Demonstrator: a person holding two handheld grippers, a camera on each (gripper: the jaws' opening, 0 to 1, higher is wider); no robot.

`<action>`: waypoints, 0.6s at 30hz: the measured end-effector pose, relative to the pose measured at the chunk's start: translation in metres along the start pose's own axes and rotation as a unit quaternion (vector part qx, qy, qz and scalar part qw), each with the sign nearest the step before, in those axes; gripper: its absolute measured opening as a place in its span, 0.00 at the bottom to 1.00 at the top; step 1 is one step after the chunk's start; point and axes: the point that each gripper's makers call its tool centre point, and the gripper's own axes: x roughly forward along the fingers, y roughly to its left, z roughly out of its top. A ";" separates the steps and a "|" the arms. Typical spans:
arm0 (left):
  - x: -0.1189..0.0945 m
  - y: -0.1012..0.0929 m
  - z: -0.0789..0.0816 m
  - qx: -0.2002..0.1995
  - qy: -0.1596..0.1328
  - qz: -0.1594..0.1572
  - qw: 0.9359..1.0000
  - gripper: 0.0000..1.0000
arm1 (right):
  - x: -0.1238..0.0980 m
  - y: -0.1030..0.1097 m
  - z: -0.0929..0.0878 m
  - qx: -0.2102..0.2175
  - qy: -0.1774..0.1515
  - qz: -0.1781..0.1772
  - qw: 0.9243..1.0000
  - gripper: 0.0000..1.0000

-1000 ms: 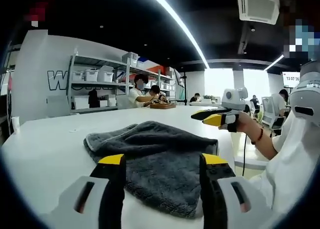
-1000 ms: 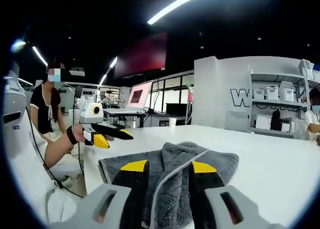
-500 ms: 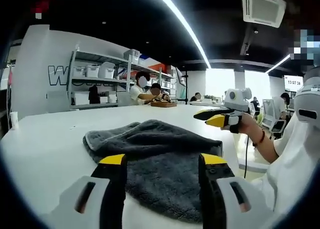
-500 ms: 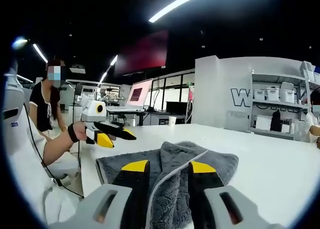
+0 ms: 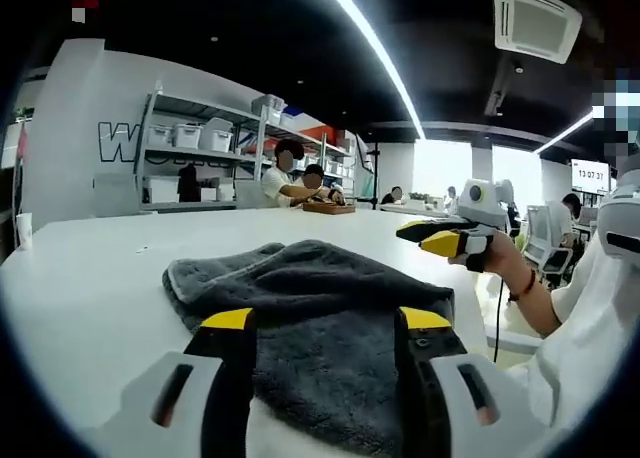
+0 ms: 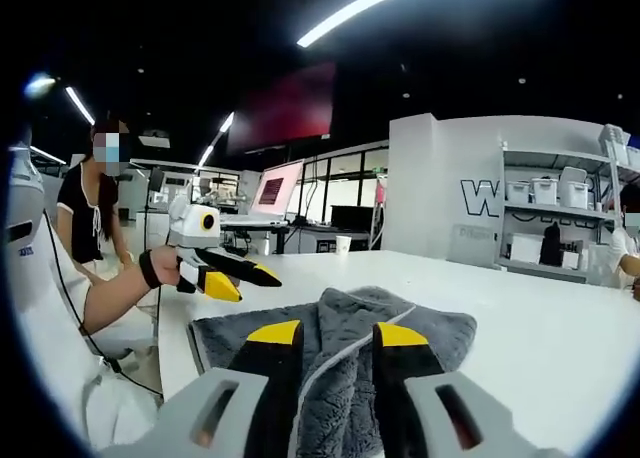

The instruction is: Open the folded towel by lifting each exposed corner and separating the folded layers until the towel lies flat within the target outline without major curled edges

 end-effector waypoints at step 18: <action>0.004 0.018 -0.003 0.015 0.016 0.030 0.999 0.51 | 0.004 -0.005 0.001 -0.002 0.005 -0.011 1.000 0.22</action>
